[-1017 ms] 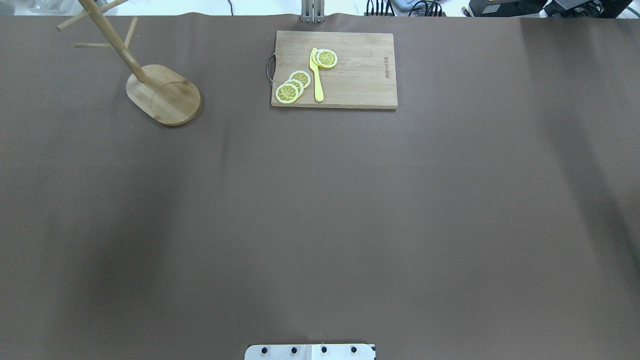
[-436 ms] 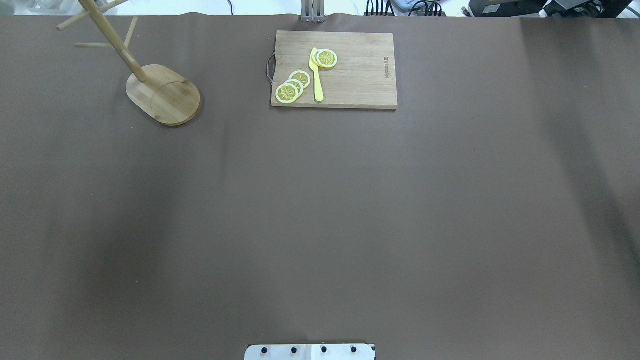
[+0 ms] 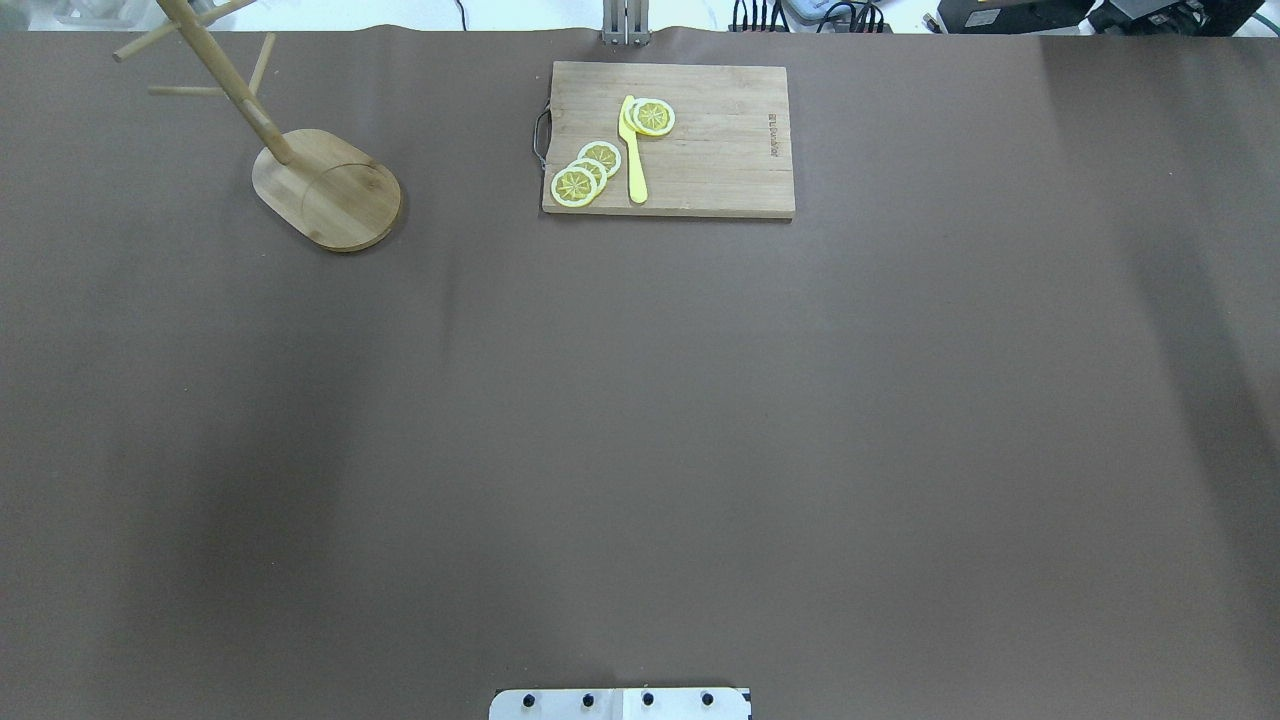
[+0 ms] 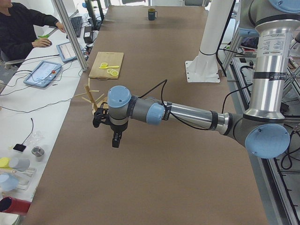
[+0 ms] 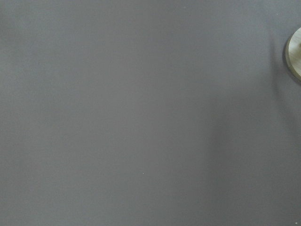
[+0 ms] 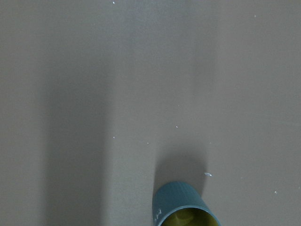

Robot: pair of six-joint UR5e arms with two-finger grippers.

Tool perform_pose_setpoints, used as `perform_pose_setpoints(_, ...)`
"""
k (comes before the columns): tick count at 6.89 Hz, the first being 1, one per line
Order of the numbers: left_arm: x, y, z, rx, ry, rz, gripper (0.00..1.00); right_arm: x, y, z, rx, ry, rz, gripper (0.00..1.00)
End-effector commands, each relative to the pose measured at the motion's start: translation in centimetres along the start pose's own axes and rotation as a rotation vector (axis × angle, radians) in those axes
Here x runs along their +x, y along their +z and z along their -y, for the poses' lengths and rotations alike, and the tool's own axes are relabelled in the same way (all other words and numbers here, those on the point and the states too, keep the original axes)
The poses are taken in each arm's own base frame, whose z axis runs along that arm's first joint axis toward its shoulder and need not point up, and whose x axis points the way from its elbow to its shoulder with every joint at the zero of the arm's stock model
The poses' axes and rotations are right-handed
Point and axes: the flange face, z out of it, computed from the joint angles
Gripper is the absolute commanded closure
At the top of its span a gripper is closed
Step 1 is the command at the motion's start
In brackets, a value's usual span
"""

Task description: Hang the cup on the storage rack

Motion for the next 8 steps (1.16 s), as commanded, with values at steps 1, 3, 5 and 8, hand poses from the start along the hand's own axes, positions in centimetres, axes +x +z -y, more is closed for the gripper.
perform_pose_setpoints(1,0.5,-0.4,0.0,0.007,0.008,-0.002,0.02,3.3,3.0,-5.0,0.011,-0.012,0.038,0.00)
perform_pose_setpoints(3,0.5,-0.4,0.0,0.008,0.009,-0.002,0.02,7.0,7.9,-7.6,0.023,-0.021,0.050,0.00)
perform_pose_setpoints(5,0.4,-0.2,-0.1,0.005,0.008,-0.002,0.02,8.9,9.9,-6.6,0.038,-0.029,0.046,0.01)
perform_pose_setpoints(8,0.3,-0.1,-0.1,0.004,0.007,0.000,0.02,8.7,9.8,-5.1,0.047,0.006,0.048,0.01)
